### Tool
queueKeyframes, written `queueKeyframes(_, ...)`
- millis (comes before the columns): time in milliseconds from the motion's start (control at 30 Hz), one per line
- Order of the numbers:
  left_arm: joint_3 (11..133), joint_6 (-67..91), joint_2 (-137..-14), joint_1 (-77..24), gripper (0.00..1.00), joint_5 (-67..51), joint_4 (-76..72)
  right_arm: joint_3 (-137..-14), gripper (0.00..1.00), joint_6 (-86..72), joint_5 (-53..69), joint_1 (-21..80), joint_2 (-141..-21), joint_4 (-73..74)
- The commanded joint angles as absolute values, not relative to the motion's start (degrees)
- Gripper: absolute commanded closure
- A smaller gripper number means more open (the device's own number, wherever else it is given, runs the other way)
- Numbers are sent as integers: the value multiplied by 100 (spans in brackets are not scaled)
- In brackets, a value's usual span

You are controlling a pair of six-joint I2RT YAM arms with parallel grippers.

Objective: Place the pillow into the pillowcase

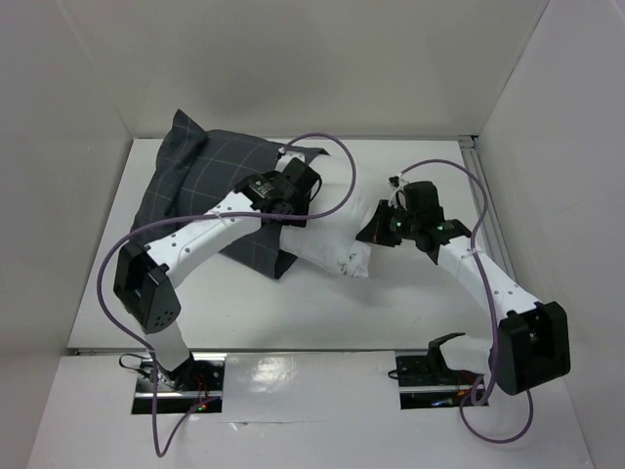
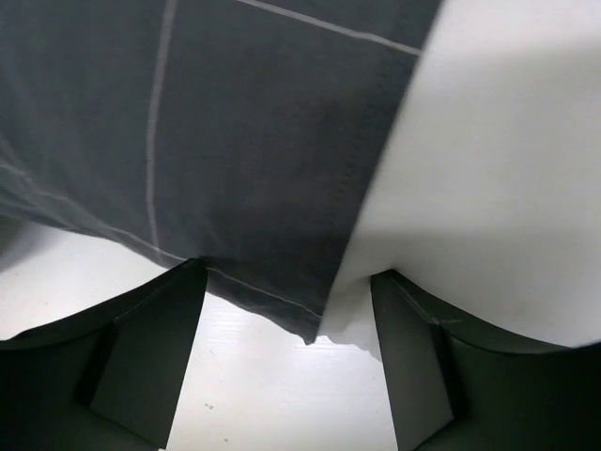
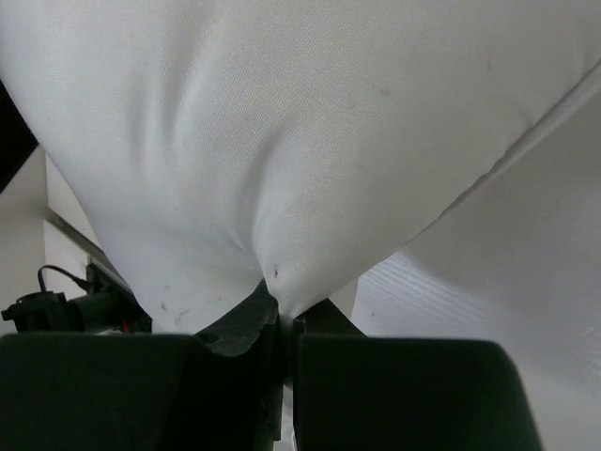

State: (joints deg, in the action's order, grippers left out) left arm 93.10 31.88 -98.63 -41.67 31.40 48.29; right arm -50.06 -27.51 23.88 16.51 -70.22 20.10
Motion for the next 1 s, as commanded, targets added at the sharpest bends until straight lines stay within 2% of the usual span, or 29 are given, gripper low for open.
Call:
queueKeyframes(0, 9633, 3568, -9975, -4104, 17, 4050, 5176, -5098, 100, -2461, 2233, 1582, -6689, 2171)
queueKeyframes(233, 9686, 3604, -9976, -3981, 35, 4271, 5291, -4940, 100, -2408, 2294, 1275, -6495, 2329)
queueKeyframes(267, 9773, 3604, -10028, -3981, 47, 4271, 5291, -4939, 100, -2408, 2294, 1274, -6443, 2329)
queueKeyframes(333, 9975, 3534, -10028, -3981, 61, 4351, 5291, -4939, 100, -2338, 2294, 1222, -6442, 2382)
queueKeyframes(367, 10054, 3472, -10028, -3981, 81, 4351, 5291, -4939, 100, -2277, 2294, 1222, -6442, 2434)
queueKeyframes(433, 10273, 3341, -10028, -3981, 100, 3888, 5291, -4939, 98, -2207, 2242, 1222, -6442, 2504)
queueKeyframes(467, 10518, 3166, -10028, -3981, 100, 3615, 5291, -4939, 79, -2154, 2189, 1222, -6495, 2661)
queueKeyframes(500, 10599, 3086, -10028, -3981, 100, 3334, 5221, -5053, 51, -2153, 2093, 1222, -6495, 2767)
queueKeyframes(567, 10600, 2675, -9730, -4139, 100, 2301, 4697, -5123, 8, -2319, 1759, 1143, -6295, 2830)
queueKeyframes(600, 10600, 2585, -9642, -4140, 100, 1989, 4545, -5124, 1, -2433, 1627, 1143, -6162, 2830)
queueKeyframes(700, 10669, 2531, -9510, -4210, 100, 1162, 4290, -5054, 2, -2838, 1362, 766, -5679, 2638)
queueKeyframes(767, 10827, 2531, -9658, -4210, 100, 872, 4289, -4931, 8, -3118, 1651, 529, -5678, 2374)
queueKeyframes(867, 10907, 2470, -9843, -4210, 100, 625, 4289, -4510, 16, -3505, 2441, 185, -6046, 1585)
queueKeyframes(967, 11153, 2470, -10089, -4210, 100, 327, 4289, -3965, 20, -3805, 3320, 185, -6748, 83)
